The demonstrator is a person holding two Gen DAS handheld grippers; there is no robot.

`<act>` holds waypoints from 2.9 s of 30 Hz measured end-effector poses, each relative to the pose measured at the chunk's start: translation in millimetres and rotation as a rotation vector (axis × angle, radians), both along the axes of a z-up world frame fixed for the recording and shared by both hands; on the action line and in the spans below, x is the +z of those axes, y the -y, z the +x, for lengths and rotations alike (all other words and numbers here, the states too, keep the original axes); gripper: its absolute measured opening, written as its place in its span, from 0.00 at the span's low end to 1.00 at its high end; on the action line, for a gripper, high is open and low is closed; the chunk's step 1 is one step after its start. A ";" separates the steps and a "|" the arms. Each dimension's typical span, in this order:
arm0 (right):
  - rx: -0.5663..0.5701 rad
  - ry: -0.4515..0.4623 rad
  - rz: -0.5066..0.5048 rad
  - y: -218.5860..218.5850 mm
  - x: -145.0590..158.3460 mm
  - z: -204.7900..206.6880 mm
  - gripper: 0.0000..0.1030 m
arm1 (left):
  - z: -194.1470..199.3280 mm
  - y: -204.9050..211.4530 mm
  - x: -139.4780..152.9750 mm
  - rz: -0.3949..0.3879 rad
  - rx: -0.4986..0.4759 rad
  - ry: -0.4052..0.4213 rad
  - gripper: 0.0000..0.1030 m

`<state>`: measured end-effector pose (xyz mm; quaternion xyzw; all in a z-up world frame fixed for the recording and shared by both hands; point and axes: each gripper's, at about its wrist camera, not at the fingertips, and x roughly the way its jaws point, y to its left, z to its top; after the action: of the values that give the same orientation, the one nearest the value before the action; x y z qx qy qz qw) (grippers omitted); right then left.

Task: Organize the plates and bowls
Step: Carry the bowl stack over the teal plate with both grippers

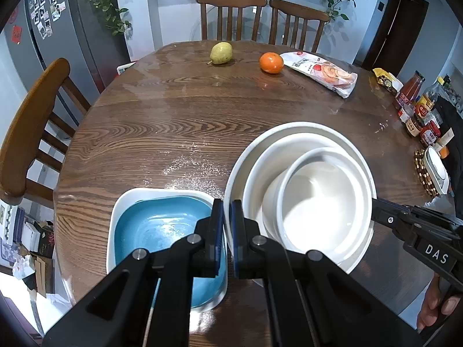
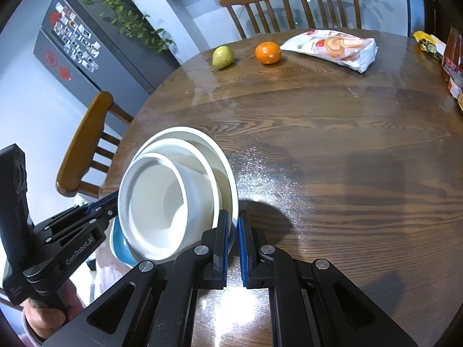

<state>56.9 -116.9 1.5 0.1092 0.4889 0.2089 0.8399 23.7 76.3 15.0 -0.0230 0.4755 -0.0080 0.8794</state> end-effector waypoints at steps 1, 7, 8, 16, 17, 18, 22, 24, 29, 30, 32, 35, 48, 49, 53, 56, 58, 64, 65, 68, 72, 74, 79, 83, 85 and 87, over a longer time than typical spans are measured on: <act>0.003 0.002 -0.001 -0.9 0.6 -0.1 0.10 | -0.6 -1.0 0.6 0.001 0.002 0.001 0.00; 0.016 0.005 -0.002 -7.2 2.6 -1.0 0.10 | -4.6 -6.7 2.3 0.002 0.017 0.003 0.00; 0.019 0.005 -0.002 -8.1 2.6 -0.9 0.10 | -5.3 -8.1 2.4 0.002 0.019 0.003 0.00; 0.042 0.012 -0.003 -22.3 5.8 -2.4 0.10 | -9.9 -19.3 5.8 0.005 0.041 0.010 0.00; 0.043 0.013 -0.002 -24.2 6.3 -2.6 0.10 | -10.5 -21.0 6.3 0.005 0.045 0.011 0.00; 0.046 0.014 -0.002 -26.2 6.8 -2.5 0.10 | -11.2 -22.2 6.8 0.005 0.047 0.012 0.00; 0.055 0.018 -0.001 -32.4 8.5 -3.3 0.10 | -13.8 -28.1 8.6 0.005 0.056 0.018 0.00; 0.057 0.020 -0.001 -35.3 9.3 -4.0 0.10 | -14.4 -30.9 9.3 0.005 0.059 0.020 0.00; 0.065 0.022 -0.004 -42.6 9.6 -4.3 0.10 | -14.4 -39.2 9.5 0.004 0.066 0.020 0.00; 0.066 0.023 -0.005 -44.5 9.6 -4.0 0.10 | -15.1 -41.0 9.6 0.004 0.068 0.021 0.00; 0.070 0.023 -0.006 -48.8 9.7 -3.8 0.10 | -15.2 -44.7 9.4 0.006 0.069 0.020 0.00; 0.074 0.025 -0.007 -54.7 9.3 -4.5 0.10 | -15.7 -50.4 8.9 0.008 0.072 0.022 0.00; 0.090 0.021 -0.004 -81.7 3.2 -4.6 0.10 | -17.6 -75.5 3.4 0.024 0.098 0.007 0.01; 0.094 0.022 -0.004 -84.9 3.0 -4.8 0.10 | -18.0 -79.0 2.8 0.025 0.104 0.005 0.01; 0.109 0.021 -0.005 -97.8 1.2 -3.5 0.10 | -19.6 -90.0 1.0 0.028 0.125 0.002 0.01; 0.121 0.022 -0.004 -106.1 0.4 -2.9 0.10 | -21.0 -97.5 0.4 0.031 0.139 0.000 0.01; 0.129 0.020 -0.005 -112.0 -0.6 -2.7 0.10 | -21.7 -102.0 -0.6 0.034 0.145 -0.002 0.01; 0.142 0.006 -0.008 -124.0 -7.2 -2.1 0.10 | -22.5 -113.5 -8.3 0.031 0.157 -0.020 0.01; 0.143 0.001 -0.008 -124.7 -8.5 -1.6 0.10 | -22.5 -114.3 -9.7 0.031 0.158 -0.024 0.01; 0.143 -0.016 -0.010 -128.1 -13.0 -0.6 0.10 | -22.0 -117.1 -13.8 0.028 0.157 -0.036 0.01; 0.142 -0.033 -0.018 -130.6 -17.0 0.4 0.10 | -21.2 -119.7 -18.5 0.022 0.153 -0.053 0.01; 0.139 -0.039 -0.021 -131.2 -18.0 1.2 0.10 | -19.8 -120.4 -20.6 0.018 0.149 -0.061 0.01; 0.131 -0.052 -0.031 -132.3 -19.9 1.9 0.10 | -17.7 -121.9 -24.3 0.010 0.144 -0.074 0.01; 0.128 -0.063 -0.036 -133.7 -21.7 2.6 0.10 | -17.1 -123.5 -26.7 0.008 0.140 -0.086 0.01; 0.127 -0.069 -0.042 -134.9 -22.4 2.3 0.10 | -16.8 -124.3 -28.5 0.007 0.139 -0.095 0.01; 0.127 -0.074 -0.044 -136.3 -23.3 2.5 0.10 | -15.6 -124.2 -30.2 0.008 0.139 -0.102 0.01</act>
<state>59.5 19.4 -21.7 0.0671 0.5302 0.2466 0.8085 8.2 200.5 -15.2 -0.0525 0.5167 0.0562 0.8527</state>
